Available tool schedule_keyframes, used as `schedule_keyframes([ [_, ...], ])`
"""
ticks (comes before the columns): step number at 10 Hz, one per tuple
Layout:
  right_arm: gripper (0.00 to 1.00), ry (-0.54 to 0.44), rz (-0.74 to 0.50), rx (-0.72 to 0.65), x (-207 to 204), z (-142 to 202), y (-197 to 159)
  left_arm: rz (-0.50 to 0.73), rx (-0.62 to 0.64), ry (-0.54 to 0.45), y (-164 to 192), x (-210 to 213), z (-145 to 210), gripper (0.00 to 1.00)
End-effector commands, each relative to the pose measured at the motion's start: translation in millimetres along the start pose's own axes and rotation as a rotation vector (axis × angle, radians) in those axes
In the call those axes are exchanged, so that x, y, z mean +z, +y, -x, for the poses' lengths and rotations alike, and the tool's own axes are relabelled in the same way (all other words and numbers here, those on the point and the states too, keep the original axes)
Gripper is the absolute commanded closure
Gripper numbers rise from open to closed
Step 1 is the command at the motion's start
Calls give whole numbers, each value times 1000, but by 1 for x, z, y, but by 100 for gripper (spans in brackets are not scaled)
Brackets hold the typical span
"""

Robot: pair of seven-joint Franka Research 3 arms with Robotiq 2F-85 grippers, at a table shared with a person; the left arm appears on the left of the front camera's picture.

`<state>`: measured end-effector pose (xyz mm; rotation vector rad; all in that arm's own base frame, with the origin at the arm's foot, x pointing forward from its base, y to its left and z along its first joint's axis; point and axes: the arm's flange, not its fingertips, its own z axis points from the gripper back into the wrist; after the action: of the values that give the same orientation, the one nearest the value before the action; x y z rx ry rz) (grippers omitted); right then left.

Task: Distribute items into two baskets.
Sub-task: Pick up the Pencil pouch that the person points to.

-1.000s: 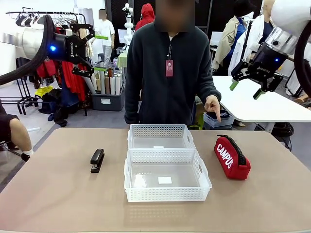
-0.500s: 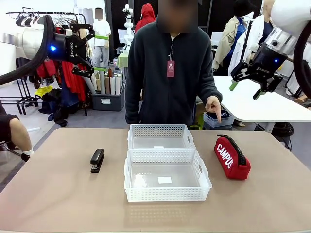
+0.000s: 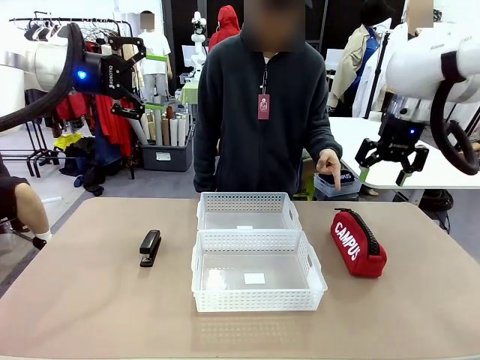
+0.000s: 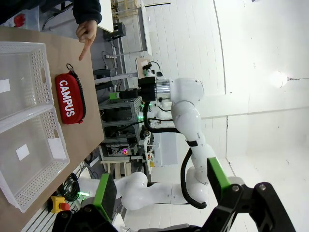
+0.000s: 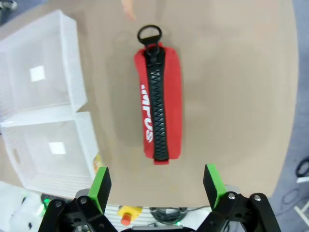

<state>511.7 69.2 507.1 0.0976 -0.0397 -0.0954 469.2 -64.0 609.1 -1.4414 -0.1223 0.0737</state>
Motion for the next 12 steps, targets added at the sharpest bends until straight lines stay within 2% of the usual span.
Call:
schedule_keyframes([
  [1, 0, -9, 29, 41, -15, -4, 3, 0, -1, -1, -1, 1, 1, 0],
  [5, 0, 21, 45, 84, -52, -4, 8, 0, -1, -1, -1, 1, 1, 0],
  [7, 0, 43, 18, 42, -46, -5, 9, 0, -1, -1, -1, 1, 1, 0],
  [12, 0, 44, 18, 44, -50, -5, 10, 0, -1, -1, -1, 1, 1, 0],
])
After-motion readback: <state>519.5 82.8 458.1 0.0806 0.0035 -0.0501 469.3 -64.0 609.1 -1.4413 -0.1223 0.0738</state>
